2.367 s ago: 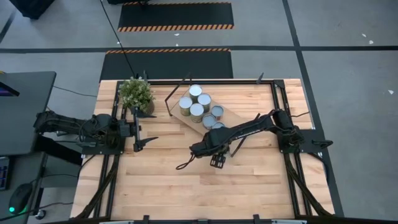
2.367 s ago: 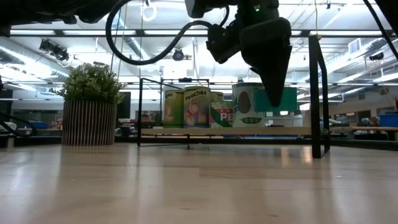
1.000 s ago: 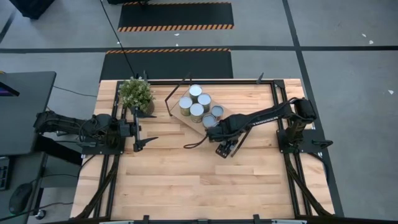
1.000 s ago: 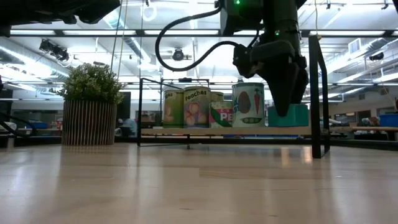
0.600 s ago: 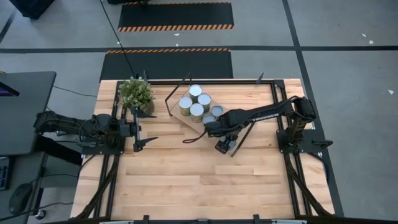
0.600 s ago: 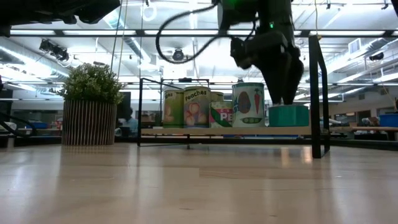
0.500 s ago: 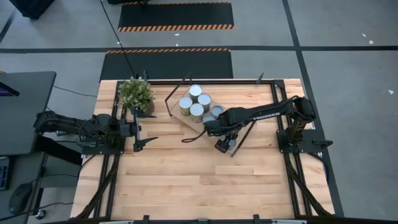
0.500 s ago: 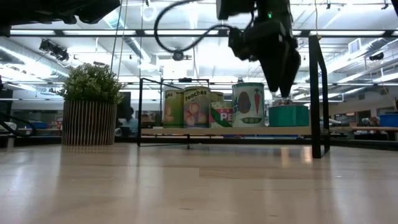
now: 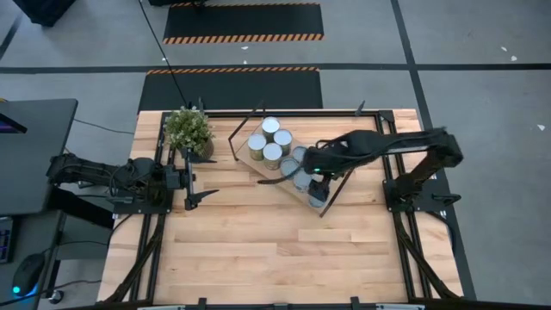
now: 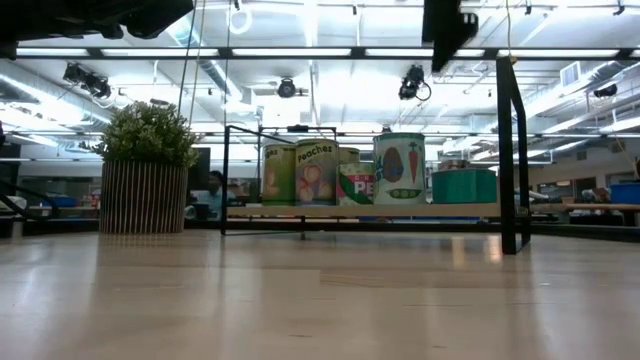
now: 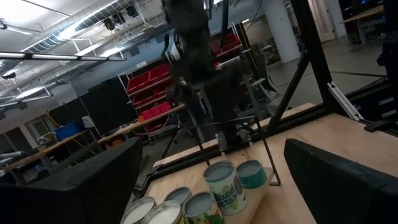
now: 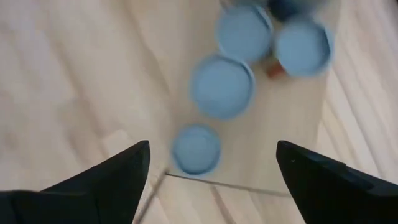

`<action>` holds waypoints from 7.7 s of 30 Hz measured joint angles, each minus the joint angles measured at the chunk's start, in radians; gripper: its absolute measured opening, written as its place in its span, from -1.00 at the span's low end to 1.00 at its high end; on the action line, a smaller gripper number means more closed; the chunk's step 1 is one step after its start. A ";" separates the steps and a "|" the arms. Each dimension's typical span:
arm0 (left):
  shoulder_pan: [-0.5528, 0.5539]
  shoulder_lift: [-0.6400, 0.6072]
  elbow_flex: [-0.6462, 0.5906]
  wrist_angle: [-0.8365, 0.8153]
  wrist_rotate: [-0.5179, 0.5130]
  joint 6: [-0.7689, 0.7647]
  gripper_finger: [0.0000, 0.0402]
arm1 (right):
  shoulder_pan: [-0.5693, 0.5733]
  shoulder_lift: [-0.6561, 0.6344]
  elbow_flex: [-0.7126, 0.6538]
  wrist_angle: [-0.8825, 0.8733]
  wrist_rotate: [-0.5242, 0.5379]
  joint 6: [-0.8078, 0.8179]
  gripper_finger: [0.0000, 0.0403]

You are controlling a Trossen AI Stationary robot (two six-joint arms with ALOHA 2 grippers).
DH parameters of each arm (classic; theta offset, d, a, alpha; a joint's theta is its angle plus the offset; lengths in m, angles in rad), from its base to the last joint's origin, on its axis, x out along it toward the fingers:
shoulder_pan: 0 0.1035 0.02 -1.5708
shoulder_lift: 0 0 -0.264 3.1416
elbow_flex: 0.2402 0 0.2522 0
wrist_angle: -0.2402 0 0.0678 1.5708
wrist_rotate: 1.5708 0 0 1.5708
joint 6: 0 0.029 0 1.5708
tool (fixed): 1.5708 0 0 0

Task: Pick and place cans onto a shelf
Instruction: Return to Home Position

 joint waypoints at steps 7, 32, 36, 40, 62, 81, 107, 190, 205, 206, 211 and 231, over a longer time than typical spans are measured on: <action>0.000 0.000 0.000 0.002 0.000 0.001 0.98 | 0.165 -0.142 -0.003 0.157 0.092 -0.096 0.69; 0.001 -0.009 0.000 0.038 0.000 -0.059 0.98 | 0.307 -0.783 -0.847 0.984 0.269 -0.404 0.53; 0.028 -0.035 0.000 0.034 -0.005 -0.116 0.98 | 0.265 -0.906 -0.945 1.050 0.245 -0.483 0.53; 0.067 -0.096 0.000 0.007 -0.008 -0.208 0.98 | 0.236 -1.030 -1.059 1.147 0.190 -0.535 0.53; 0.093 -0.356 0.001 -0.209 -0.017 -0.408 0.98 | 0.223 -1.498 -1.516 1.461 0.135 -0.673 0.53; 0.093 -0.415 0.000 -0.354 -0.042 -0.530 0.98 | 0.223 -1.588 -1.551 1.387 -0.123 -0.716 -0.54; 0.093 -0.412 0.000 -0.448 -0.190 -0.497 0.98 | 0.222 -1.574 -1.592 1.276 0.041 -0.378 -0.98; 0.097 -0.406 -0.229 -0.257 -0.354 -0.444 0.97 | 0.223 -1.401 -1.592 1.371 0.272 -0.488 -0.91; 0.097 -0.406 -0.229 -0.255 -0.354 -0.444 0.97 | 0.223 -1.401 -1.592 1.371 0.272 -0.488 -0.91; 0.097 -0.406 -0.229 -0.255 -0.354 -0.444 0.97 | 0.223 -1.401 -1.592 1.371 0.272 -0.488 -0.91; 0.097 -0.406 -0.229 -0.254 -0.354 -0.444 0.97 | 0.223 -1.401 -1.592 1.371 0.272 -0.488 -0.91; 0.097 -0.406 -0.230 -0.254 -0.354 -0.444 0.97 | 0.223 -1.401 -1.592 1.371 0.271 -0.488 -0.91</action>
